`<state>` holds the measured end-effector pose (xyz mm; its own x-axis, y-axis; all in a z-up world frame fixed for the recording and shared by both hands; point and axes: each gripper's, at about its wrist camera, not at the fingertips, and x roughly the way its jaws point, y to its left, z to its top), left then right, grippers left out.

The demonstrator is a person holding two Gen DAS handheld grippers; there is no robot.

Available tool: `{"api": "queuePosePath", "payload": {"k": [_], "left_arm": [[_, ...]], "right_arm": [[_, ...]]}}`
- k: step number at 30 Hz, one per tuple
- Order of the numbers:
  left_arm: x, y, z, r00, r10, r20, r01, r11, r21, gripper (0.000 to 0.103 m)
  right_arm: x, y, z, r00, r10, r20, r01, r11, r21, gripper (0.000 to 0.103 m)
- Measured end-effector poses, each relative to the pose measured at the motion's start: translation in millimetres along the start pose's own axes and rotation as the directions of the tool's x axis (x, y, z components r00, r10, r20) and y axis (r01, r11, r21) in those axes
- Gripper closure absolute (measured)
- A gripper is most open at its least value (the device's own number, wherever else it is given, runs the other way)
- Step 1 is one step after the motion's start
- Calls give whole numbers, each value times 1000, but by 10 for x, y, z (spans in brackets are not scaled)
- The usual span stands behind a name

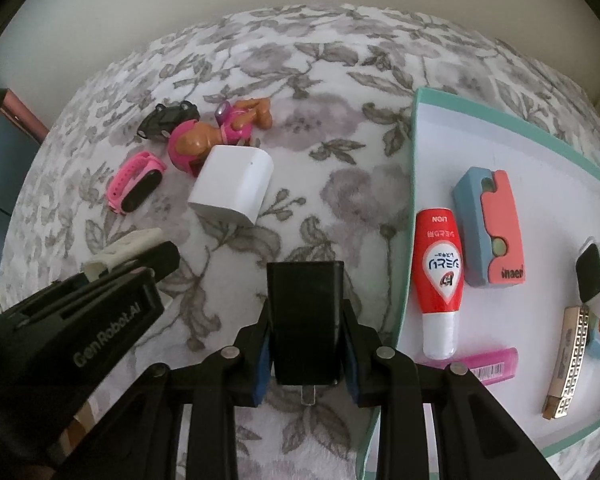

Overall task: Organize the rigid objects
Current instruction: 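Carry the white holder with the left tool over the tray while the right tool carries the charger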

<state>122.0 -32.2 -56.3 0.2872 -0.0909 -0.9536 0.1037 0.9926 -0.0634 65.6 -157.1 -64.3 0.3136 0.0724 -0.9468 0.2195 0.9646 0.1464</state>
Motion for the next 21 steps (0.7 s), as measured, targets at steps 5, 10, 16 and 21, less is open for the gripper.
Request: {"api": "queuePosePath", "payload": {"k": [5, 10, 16, 21], "left_arm": [[-221, 15, 57, 1000, -17, 23, 17, 999, -29, 72], [-523, -123, 136, 996, -31, 86, 34, 999, -29, 72], [-818, -515, 171, 986, -93, 141, 94, 996, 2, 72], [-820, -878, 182, 980, -151, 130, 150, 988, 20, 72]], "right_arm": [[-132, -121, 52, 999, 45, 26, -46, 998, 44, 72], [-469, -287, 123, 990, 87, 113, -99, 989, 110, 72], [-794, -498, 173, 984, 0, 181, -28, 987, 156, 72], [-900, -858, 200, 980, -89, 180, 49, 976, 213, 72]]}}
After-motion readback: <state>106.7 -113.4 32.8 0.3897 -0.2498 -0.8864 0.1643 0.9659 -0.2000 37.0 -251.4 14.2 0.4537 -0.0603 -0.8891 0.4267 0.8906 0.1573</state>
